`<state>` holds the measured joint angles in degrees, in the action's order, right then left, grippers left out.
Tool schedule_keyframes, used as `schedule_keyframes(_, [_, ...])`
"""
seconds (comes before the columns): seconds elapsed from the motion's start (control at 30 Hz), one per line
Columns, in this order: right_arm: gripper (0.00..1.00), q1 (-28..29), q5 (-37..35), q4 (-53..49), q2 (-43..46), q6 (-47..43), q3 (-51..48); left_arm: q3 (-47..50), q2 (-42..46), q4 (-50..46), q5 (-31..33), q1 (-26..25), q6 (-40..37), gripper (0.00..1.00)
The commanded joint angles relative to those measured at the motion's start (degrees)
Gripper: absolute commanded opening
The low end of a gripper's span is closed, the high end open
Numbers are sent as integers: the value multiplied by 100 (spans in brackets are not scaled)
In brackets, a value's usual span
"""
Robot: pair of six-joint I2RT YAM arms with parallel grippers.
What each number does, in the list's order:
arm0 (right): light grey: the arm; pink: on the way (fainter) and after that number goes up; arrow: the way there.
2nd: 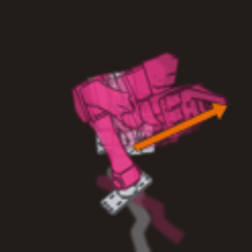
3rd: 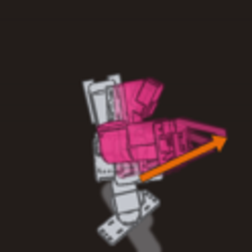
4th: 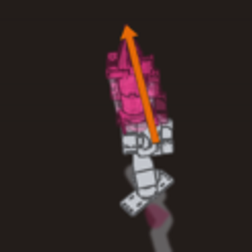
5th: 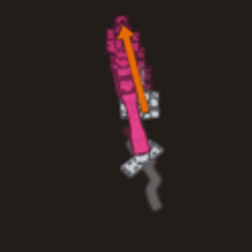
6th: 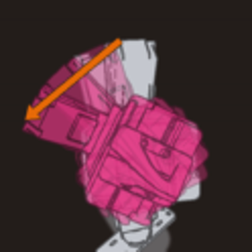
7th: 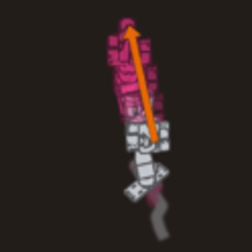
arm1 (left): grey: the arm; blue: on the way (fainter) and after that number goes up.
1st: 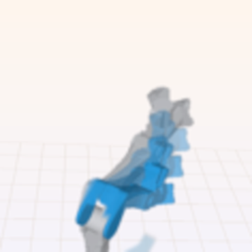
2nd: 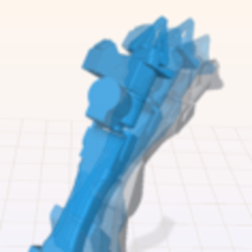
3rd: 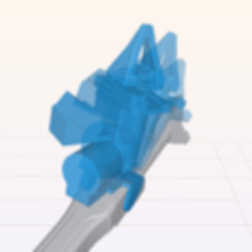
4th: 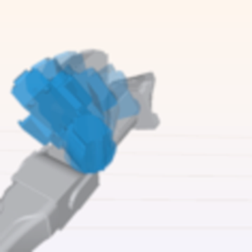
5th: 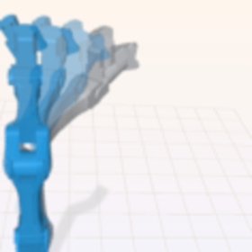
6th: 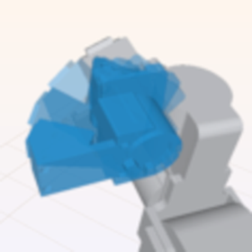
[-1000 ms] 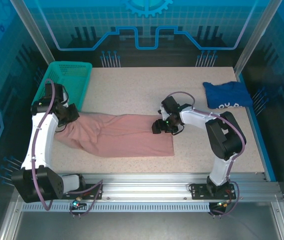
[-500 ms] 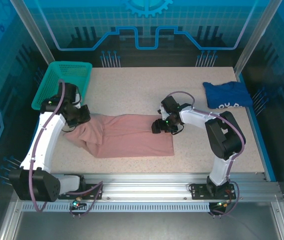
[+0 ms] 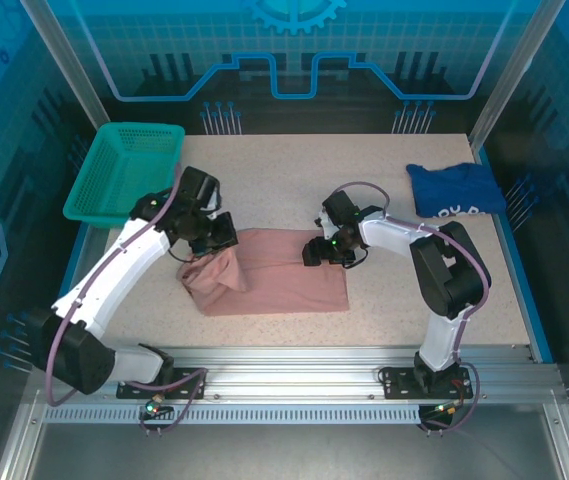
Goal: Fold the inside-out t-shirt
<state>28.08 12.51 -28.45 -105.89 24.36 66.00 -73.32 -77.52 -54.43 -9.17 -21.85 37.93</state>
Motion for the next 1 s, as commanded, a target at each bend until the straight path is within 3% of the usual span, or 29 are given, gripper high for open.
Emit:
schedule_keyframes(0.0, [70, 1, 172, -12, -142, -77, 10, -260, -153, 494, -320, -292, 599, 0])
schedule_keyframes(0.27, [70, -15, 183, 3, -129, -79, -14, -610, -439, 580, -338, -731, 776, 0])
schedule_keyframes(0.97, [71, -39, 257, -43, -39, -59, 54, -722, -589, 797, -393, -1090, 896, 0])
